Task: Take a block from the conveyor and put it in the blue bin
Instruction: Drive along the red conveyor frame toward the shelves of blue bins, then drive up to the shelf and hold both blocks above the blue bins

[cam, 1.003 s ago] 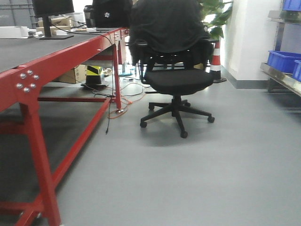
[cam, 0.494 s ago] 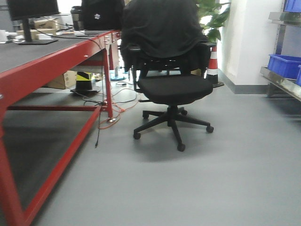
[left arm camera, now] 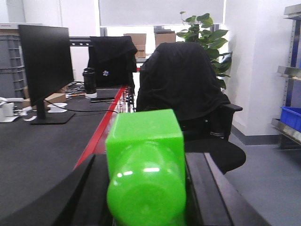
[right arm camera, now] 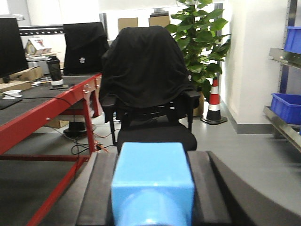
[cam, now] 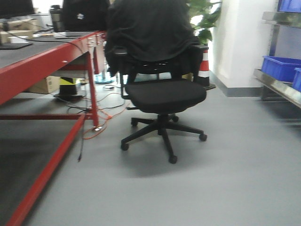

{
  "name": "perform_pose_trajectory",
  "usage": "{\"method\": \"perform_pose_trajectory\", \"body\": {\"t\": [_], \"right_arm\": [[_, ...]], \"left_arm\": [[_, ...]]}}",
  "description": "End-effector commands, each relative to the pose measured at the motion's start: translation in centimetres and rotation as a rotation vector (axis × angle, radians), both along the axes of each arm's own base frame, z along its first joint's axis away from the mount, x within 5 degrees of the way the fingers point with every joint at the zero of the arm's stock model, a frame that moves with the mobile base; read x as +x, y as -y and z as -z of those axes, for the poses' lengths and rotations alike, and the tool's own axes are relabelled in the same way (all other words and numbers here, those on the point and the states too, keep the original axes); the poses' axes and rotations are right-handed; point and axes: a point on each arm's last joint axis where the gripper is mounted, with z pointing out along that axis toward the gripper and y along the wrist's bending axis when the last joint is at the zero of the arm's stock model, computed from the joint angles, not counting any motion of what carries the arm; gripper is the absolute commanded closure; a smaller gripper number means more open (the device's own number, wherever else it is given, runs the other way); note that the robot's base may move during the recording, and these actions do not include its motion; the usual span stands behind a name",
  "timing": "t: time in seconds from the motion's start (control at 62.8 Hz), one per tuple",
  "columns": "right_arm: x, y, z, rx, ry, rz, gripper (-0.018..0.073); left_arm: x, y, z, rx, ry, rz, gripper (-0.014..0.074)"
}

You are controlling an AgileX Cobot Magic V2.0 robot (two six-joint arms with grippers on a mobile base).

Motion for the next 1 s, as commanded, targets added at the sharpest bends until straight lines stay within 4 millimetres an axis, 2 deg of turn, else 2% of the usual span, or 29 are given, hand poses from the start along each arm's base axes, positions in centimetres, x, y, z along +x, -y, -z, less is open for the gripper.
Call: {"method": "perform_pose_trajectory", "body": {"t": [0.0,0.987], "right_arm": [[-0.10,0.06,-0.25,0.000,0.030,0.005,0.0721],[-0.10,0.06,-0.27,0.000,0.032,0.005,0.0721]], "left_arm": [[-0.06,0.03,-0.16,-0.011,0.017,0.006,0.0708],[-0.06,0.03,-0.16,-0.011,0.017,0.006,0.0708]]}}
